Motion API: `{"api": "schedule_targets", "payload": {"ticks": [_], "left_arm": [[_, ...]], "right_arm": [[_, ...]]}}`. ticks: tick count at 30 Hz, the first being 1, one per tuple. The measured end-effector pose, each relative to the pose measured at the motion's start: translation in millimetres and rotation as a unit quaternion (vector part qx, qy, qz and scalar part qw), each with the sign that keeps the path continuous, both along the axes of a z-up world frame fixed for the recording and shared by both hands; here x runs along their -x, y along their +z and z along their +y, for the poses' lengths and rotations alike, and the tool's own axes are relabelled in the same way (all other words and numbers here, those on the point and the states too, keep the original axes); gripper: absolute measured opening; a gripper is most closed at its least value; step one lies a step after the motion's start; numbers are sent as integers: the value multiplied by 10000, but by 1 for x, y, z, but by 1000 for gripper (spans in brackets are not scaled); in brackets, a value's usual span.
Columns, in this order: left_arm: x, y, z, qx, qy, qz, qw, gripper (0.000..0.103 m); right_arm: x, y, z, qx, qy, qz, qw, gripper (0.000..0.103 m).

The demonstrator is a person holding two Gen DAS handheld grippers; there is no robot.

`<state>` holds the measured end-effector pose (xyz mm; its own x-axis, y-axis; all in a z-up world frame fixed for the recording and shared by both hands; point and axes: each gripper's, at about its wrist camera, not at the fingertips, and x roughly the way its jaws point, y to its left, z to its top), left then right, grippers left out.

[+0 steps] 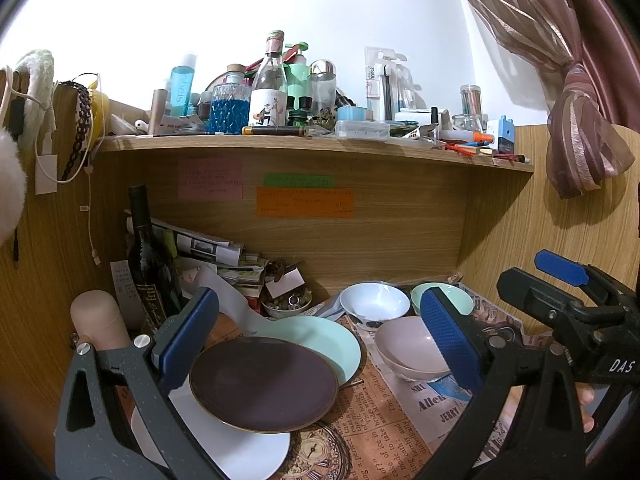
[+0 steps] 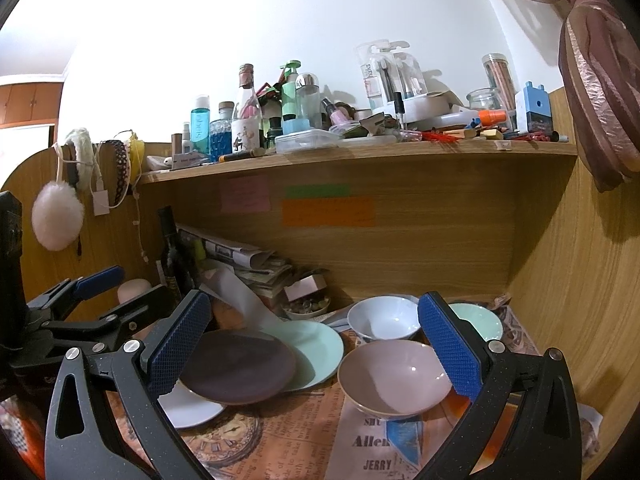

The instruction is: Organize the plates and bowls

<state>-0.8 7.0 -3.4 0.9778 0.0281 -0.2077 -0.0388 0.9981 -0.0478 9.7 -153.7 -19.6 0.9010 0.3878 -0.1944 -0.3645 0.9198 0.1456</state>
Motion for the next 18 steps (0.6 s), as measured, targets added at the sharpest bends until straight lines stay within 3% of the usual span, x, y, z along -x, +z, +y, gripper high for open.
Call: {"api": "schedule_targets", "payload": {"ticks": [12, 18], "left_arm": [[-10, -6, 2, -18, -17, 93, 10000, 103], [-17, -14, 13, 4, -26, 233, 9997, 103]], "right_arm": [[-8, -5, 4, -22, -20, 95, 10000, 103], [-25, -16, 9, -51, 120, 376, 9992, 103]]}}
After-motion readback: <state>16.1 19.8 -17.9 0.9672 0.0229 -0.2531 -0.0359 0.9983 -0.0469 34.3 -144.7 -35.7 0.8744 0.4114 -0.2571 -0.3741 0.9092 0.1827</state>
